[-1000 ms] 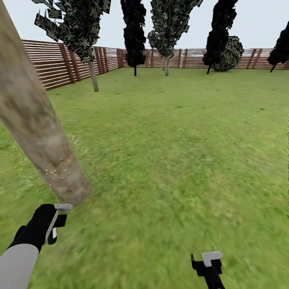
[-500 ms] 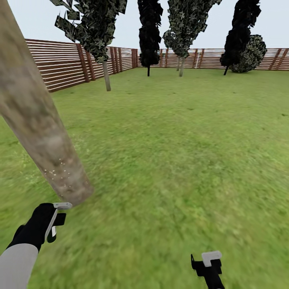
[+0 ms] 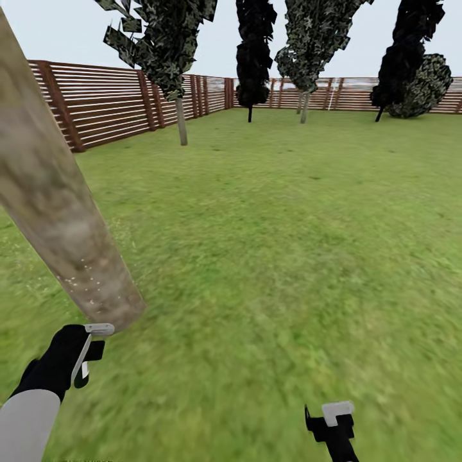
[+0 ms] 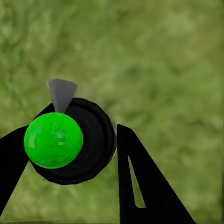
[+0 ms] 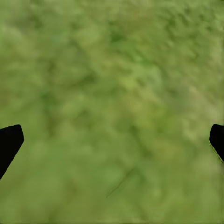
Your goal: In the garden, pick up the pesticide atomizer on the floor and spray pesticide onto both trees until each tree trunk is fully covered.
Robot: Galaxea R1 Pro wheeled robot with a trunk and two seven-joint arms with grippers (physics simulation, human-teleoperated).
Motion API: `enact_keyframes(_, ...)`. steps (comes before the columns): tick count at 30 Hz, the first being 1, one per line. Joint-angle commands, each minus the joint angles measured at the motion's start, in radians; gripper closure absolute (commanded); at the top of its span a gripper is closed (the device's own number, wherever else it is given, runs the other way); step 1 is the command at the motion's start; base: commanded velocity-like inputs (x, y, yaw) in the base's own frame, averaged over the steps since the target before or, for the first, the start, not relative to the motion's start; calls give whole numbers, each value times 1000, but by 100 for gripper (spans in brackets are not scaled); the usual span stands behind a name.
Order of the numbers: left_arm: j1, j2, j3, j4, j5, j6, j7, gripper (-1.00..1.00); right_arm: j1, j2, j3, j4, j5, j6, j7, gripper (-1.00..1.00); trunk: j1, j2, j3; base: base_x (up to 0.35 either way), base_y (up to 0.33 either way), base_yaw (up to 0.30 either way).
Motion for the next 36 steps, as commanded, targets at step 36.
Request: enact_keyframes(36, -1, -6, 0, -1, -4, 4, -1, 100, 0, 0, 5, 0, 11, 1, -10, -100, 0, 0, -1, 139, -253, 134)
